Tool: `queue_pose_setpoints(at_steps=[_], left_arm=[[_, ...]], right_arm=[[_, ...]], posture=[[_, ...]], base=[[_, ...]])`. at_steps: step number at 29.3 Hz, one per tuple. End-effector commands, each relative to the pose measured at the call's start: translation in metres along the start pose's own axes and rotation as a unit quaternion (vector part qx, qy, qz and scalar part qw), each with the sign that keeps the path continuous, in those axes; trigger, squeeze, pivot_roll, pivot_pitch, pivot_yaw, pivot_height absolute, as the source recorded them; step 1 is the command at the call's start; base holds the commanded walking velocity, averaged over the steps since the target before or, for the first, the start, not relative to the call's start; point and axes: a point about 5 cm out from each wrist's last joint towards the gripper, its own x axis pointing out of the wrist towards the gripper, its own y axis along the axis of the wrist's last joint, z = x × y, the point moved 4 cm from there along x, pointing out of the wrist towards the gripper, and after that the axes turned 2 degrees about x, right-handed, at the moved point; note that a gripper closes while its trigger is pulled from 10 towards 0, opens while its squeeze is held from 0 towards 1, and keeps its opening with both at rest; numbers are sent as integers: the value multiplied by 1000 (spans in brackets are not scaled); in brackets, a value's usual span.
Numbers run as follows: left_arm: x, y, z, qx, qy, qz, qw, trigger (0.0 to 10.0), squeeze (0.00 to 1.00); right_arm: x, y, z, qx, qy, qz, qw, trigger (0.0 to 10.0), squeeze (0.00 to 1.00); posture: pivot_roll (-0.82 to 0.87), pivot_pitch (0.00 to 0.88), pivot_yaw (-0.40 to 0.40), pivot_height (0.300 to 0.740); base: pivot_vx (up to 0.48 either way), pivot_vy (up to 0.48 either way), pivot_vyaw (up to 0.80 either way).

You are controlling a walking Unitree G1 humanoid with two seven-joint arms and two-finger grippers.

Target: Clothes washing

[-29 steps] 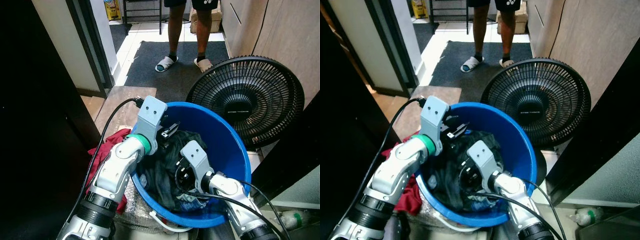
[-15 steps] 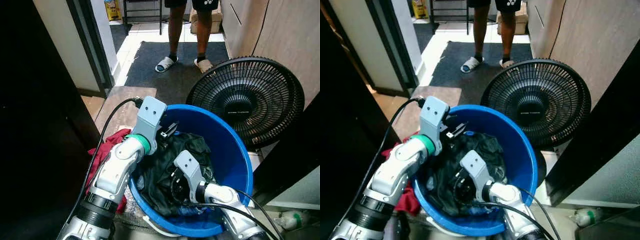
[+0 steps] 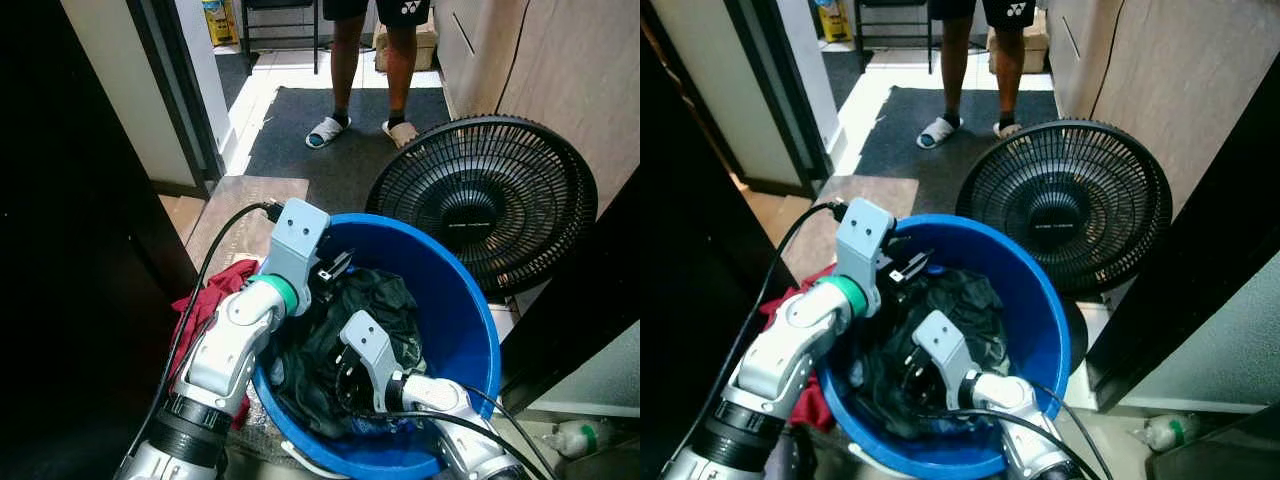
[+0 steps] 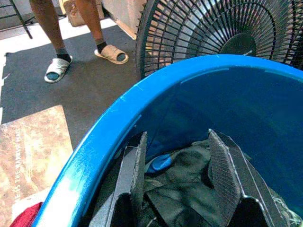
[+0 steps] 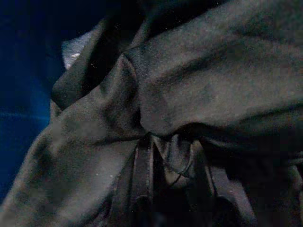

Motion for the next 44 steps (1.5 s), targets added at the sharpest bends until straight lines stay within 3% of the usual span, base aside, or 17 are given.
queue_pose_setpoints(at_steps=[1, 19, 27, 32, 33, 34, 35, 40, 42, 44], left_arm=[[-6, -13, -17, 2, 37, -26, 999, 10000, 0], [-6, -11, -14, -2, 32, -23, 999, 10000, 0], [-6, -8, -10, -18, 23, -16, 999, 10000, 0], [-12, 12, 0, -16, -9, 10, 1000, 10000, 0], [-15, 20, 5, -13, -23, 20, 999, 10000, 0], [-19, 26, 10, -8, -39, 29, 999, 10000, 0], [-22, 31, 15, -3, -52, 35, 998, 10000, 0], [-26, 34, 22, 2, -66, 40, 997, 10000, 0], [-26, 37, 26, 0, -73, 42, 996, 10000, 0], [-26, 37, 26, 0, -73, 42, 996, 10000, 0]], right_arm=[[-3, -33, -15, 45, 21, -35, 998, 0, 0], [-4, -11, -16, 44, 29, 21, 998, 0, 0], [-11, 18, -12, 32, 10, 81, 996, 0, 0], [-21, 51, -8, 2, -22, 142, 990, 0, 0], [-26, 61, -8, -8, -31, 160, 987, 2902, 0], [-31, 74, -9, -19, -36, 182, 982, 10000, 0], [-37, 87, -9, -28, -40, 203, 978, 10000, 0], [-47, 108, -10, -41, -48, 238, 969, 10000, 0], [-57, 132, -8, -46, -61, 282, 956, 10000, 0], [-57, 132, -8, -46, -61, 282, 956, 10000, 0]], posture=[[19, 144, 115, 478], [20, 135, 117, 478], [23, 120, 118, 478], [19, 112, 128, 478], [18, 111, 130, 478], [17, 109, 132, 478], [17, 108, 133, 478], [18, 106, 135, 478], [18, 105, 135, 478], [18, 105, 135, 478]], base=[[0, 0, 0], [0, 0, 0], [0, 0, 0], [0, 0, 0], [0, 0, 0], [0, 0, 0], [0, 0, 0], [0, 0, 0], [0, 0, 0], [0, 0, 0]])
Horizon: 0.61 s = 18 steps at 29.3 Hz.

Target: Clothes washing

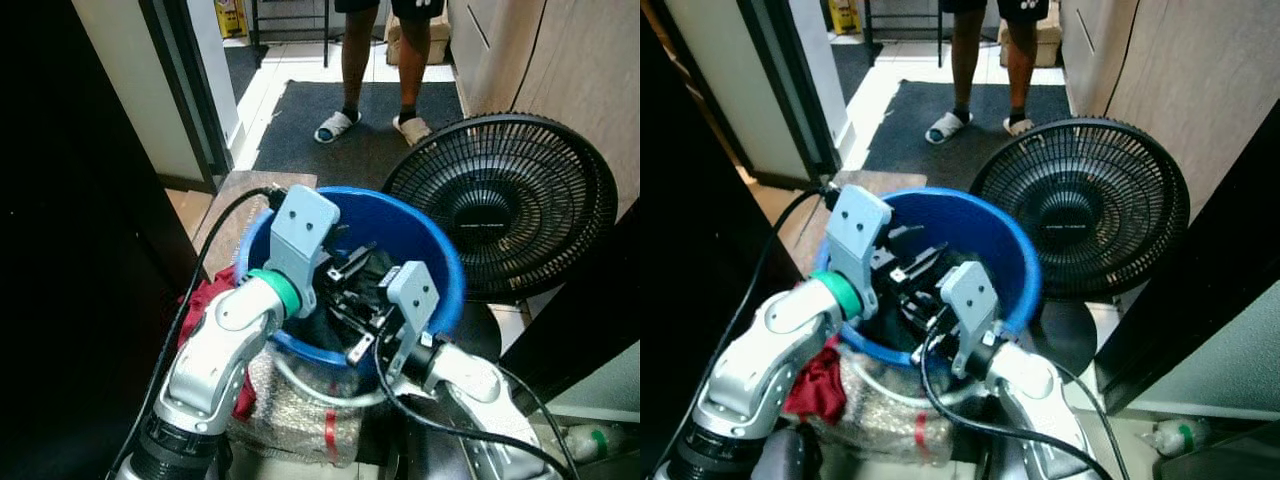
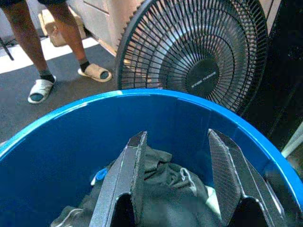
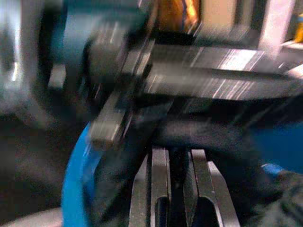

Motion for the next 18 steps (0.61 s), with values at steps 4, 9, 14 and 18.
queue_pose_setpoints(at_steps=[4, 9, 14, 18], left_arm=[[-3, 4, 8, -17, -15, 0, 1000, 10000, 0], [-8, -3, 9, -20, -15, -15, 1000, 10000, 0], [-9, -15, 9, -36, -9, -35, 999, 10000, 0], [-10, -25, 11, -38, -9, -49, 998, 10000, 0]], right_arm=[[6, 42, 20, -3, -85, 88, 992, 10000, 0], [-3, 61, 47, 17, -184, 132, 974, 10000, 0], [-14, 80, 21, 57, -88, 161, 981, 10000, 0], [-21, 74, 0, 66, -33, 139, 988, 10000, 0]], posture=[[20, 103, 131, 478], [23, 99, 127, 478], [20, 97, 127, 478], [3, 93, 129, 478]], base=[[0, 0, 0], [0, 0, 0], [0, 0, 0], [0, 0, 0]])
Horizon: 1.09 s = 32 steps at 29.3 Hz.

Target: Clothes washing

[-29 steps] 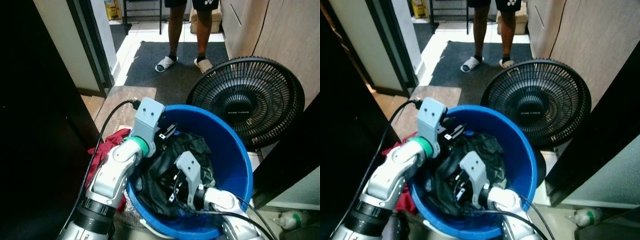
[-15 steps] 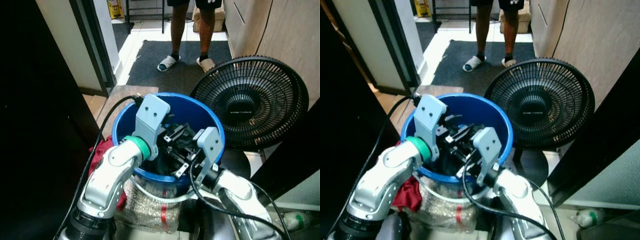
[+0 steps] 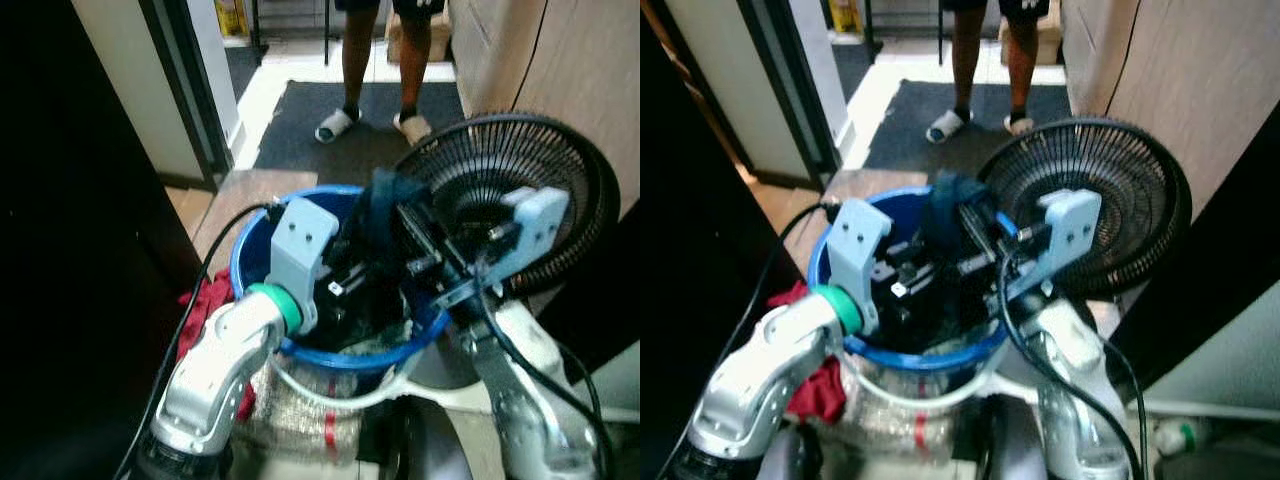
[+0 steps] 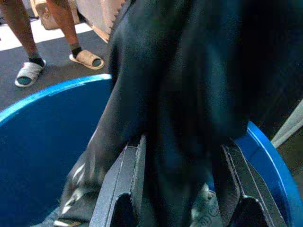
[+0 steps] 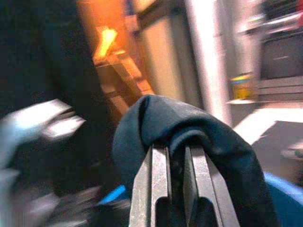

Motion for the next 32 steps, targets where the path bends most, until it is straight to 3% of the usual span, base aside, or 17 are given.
queue_pose_setpoints(at_steps=[1, 5, 9, 11, 12, 15, 19, 24, 25, 26, 27, 30, 32], left_arm=[[-1, -16, 0, -6, 3, -29, 1000, 10000, 0], [-2, -18, -1, -11, 6, -34, 999, 10000, 0], [-1, -16, -3, -18, 10, -32, 999, 10000, 0], [-1, -14, -7, -26, 15, -28, 999, 10000, 0], [-1, -14, -7, -26, 15, -28, 999, 10000, 0], [1, -11, -9, -39, 14, -22, 999, 10000, 0], [1, -10, -6, -46, 9, -20, 999, 10000, 0], [-2, -5, -10, -54, 23, 0, 998, 10000, 0], [-5, -3, -17, -47, 42, 10, 998, 10000, 0], [-5, -3, -17, -47, 42, 10, 998, 10000, 0], [-12, 5, -39, -20, 93, 26, 995, 10000, 0], [-14, 8, -46, -9, 108, 31, 994, 10000, 0], [-16, 18, -61, 14, 127, 42, 991, 10000, 0]], right_arm=[[-5, -5, -14, 17, 33, -15, 999, 10000, 0], [-17, -15, -9, 0, 14, -46, 999, 10000, 0], [-29, -9, -1, -3, -4, -51, 999, 10000, 0], [-36, 2, 15, -22, -46, -44, 998, 10000, 0], [-36, 2, 15, -22, -46, -44, 998, 10000, 0], [-46, 14, 48, -51, -141, -28, 988, 10000, 0], [-55, 13, 62, -54, -179, -32, 982, 10000, 0], [-71, -11, 71, -84, -244, -78, 963, 10000, 0], [-73, -15, 73, -106, -272, -82, 953, 10000, 0], [-73, -15, 73, -106, -272, -82, 953, 10000, 0], [-67, -12, 72, -119, -306, -65, 942, 10000, 0], [-64, -10, 70, -121, -311, -59, 941, 10000, 0], [-50, -11, 58, -118, -266, -58, 955, 10000, 0]], posture=[[3, 93, 129, 478], [-7, 88, 128, 478], [-7, 88, 128, 478], [-22, 79, 129, 478], [-22, 79, 129, 478], [-27, 76, 130, 478], [-32, 71, 131, 478], [-36, 68, 127, 478], [-38, 68, 126, 478], [-38, 68, 126, 478], [-35, 56, 123, 478], [-35, 56, 123, 478], [-33, 39, 117, 478]], base=[[0, 0, 0], [0, 0, 0], [0, 0, 0], [0, 0, 0], [0, 0, 0], [0, 0, 0], [0, 0, 0], [0, 0, 0], [0, 0, 0], [0, 0, 0], [0, 0, 0], [0, 0, 0], [0, 0, 0]])
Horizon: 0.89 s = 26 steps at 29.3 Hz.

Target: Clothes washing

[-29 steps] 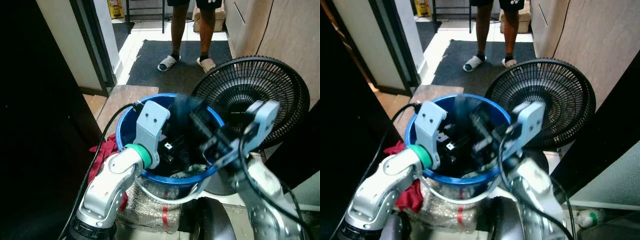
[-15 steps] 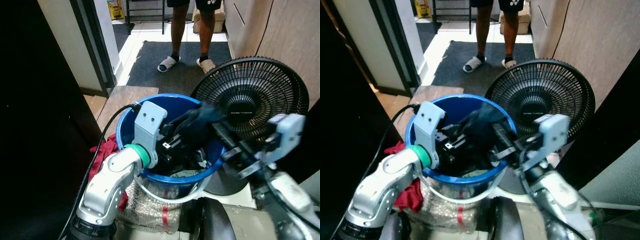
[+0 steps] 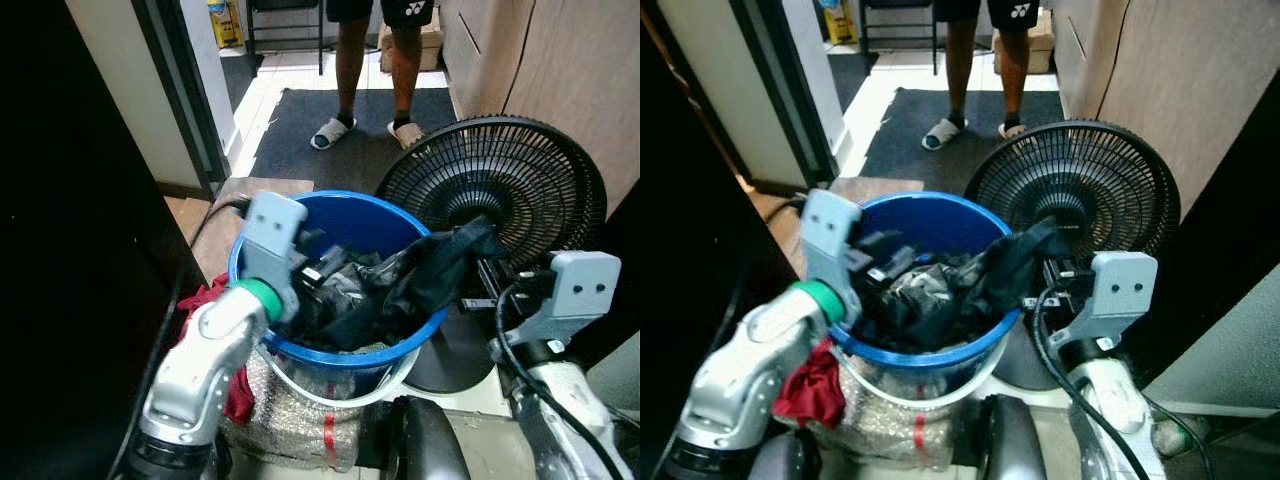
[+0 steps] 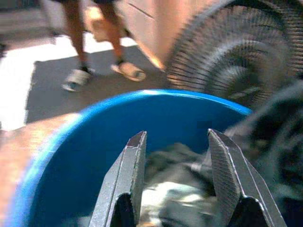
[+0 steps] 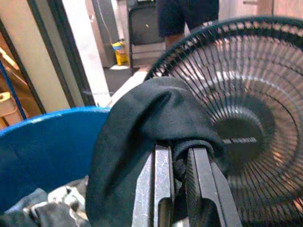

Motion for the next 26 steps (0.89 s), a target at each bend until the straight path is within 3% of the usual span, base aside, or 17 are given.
queue_pose_setpoints(at_steps=[1, 7, 12, 20, 26], left_arm=[[1, 9, -13, 17, 19, 15, 1000, 10000, 0], [5, 20, -26, 19, 36, 31, 999, 10000, 0], [4, 16, -37, 8, 81, 37, 996, 10000, 0], [-3, 12, -44, 2, 110, 38, 993, 10000, 0], [-6, 9, -46, 4, 118, 36, 992, 10000, 0]], right_arm=[[2, 8, -16, -4, 39, 13, 999, 10000, 0], [10, 6, -31, 2, 78, 13, 997, 10000, 0], [27, -11, -73, 18, 153, 0, 988, 10000, 0], [35, -13, -83, 40, 173, -2, 984, 10000, 0], [44, -16, -75, 49, 142, -6, 989, 10000, 0]], posture=[[-33, 39, 117, 478], [-31, 18, 102, 478], [15, 0, 27, 478], [57, 0, -14, 478], [61, 0, -17, 478]], base=[[0, 0, 0], [0, 0, 0], [0, 0, 0], [0, 0, 0], [0, 0, 0]])
